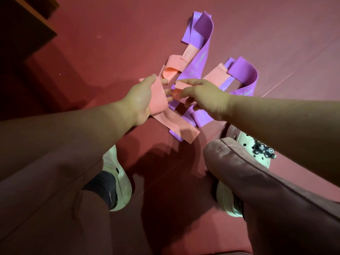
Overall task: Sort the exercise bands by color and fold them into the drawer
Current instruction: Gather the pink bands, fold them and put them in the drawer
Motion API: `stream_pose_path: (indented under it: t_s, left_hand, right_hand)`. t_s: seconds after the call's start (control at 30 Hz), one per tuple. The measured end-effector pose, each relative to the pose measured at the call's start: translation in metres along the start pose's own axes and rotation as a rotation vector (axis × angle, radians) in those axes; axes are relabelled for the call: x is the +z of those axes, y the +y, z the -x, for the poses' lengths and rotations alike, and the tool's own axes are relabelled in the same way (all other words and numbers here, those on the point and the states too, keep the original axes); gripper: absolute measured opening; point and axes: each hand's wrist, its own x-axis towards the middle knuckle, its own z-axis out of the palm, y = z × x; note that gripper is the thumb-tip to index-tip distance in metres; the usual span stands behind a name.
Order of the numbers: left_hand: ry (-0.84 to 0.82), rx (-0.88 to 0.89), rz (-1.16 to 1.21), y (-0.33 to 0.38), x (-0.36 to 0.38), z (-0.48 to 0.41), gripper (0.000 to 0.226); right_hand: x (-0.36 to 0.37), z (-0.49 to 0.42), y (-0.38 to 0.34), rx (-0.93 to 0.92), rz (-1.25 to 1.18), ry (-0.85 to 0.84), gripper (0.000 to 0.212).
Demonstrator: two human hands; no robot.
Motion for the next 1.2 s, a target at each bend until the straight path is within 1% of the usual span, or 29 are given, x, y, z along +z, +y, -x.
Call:
stream_pose_path:
  t_s: [0.1,0.23,0.3,0.37,0.43,0.53,0.63,0.7,0.8,0.87,0.97,1.03,1.13,1.2]
  left_hand:
    - [0.001,-0.002,-0.038,0.0,0.0,0.0,0.048]
    - [0.017,0.002,-0.079,0.001,-0.002,-0.002,0.048]
    - [0.02,0.004,-0.089,0.001,-0.002,-0.002,0.047]
    - [0.025,0.011,-0.089,0.001,-0.004,-0.004,0.047]
    - [0.03,0.012,-0.083,0.001,-0.005,-0.005,0.046]
    - [0.031,0.019,-0.073,0.001,-0.004,-0.006,0.045]
    - [0.039,0.021,-0.069,0.002,-0.005,-0.007,0.043]
    - [0.024,0.028,-0.065,0.001,-0.005,-0.008,0.043]
    - [-0.002,0.04,-0.053,0.001,-0.002,-0.008,0.044]
    - [-0.003,0.052,-0.044,0.001,-0.003,-0.008,0.046]
    - [0.034,0.076,-0.072,0.002,-0.007,-0.01,0.046]
    - [0.057,0.097,-0.085,0.003,-0.009,-0.012,0.044]
    - [0.058,0.115,-0.067,0.004,-0.009,-0.013,0.042]
    - [0.052,0.112,-0.059,0.004,-0.009,-0.013,0.042]
  right_hand:
    - [0.0,0.002,-0.001,-0.031,-0.009,0.046,0.021]
    - [-0.001,-0.004,0.004,-0.051,0.025,0.195,0.027]
    - [-0.003,-0.007,0.006,-0.037,0.068,0.245,0.023]
    - [-0.004,-0.008,0.006,-0.036,0.076,0.242,0.016]
    - [-0.003,-0.008,0.005,-0.048,0.051,0.224,0.017]
    - [-0.001,-0.008,0.003,-0.058,0.024,0.238,0.01]
    - [0.001,-0.008,0.002,-0.092,0.065,0.265,0.017]
    - [0.001,-0.007,0.0,-0.115,0.115,0.27,0.018]
    - [0.005,-0.005,-0.003,-0.151,0.102,0.191,0.011]
    - [0.01,-0.003,-0.003,-0.162,0.112,0.115,0.019]
    - [0.016,-0.002,-0.004,-0.161,0.12,0.025,0.017]
    - [0.019,-0.002,-0.004,-0.144,0.123,-0.025,0.019]
    - [0.022,-0.001,-0.003,-0.006,-0.005,-0.144,0.031]
    - [0.02,0.001,-0.004,0.136,-0.182,-0.26,0.02]
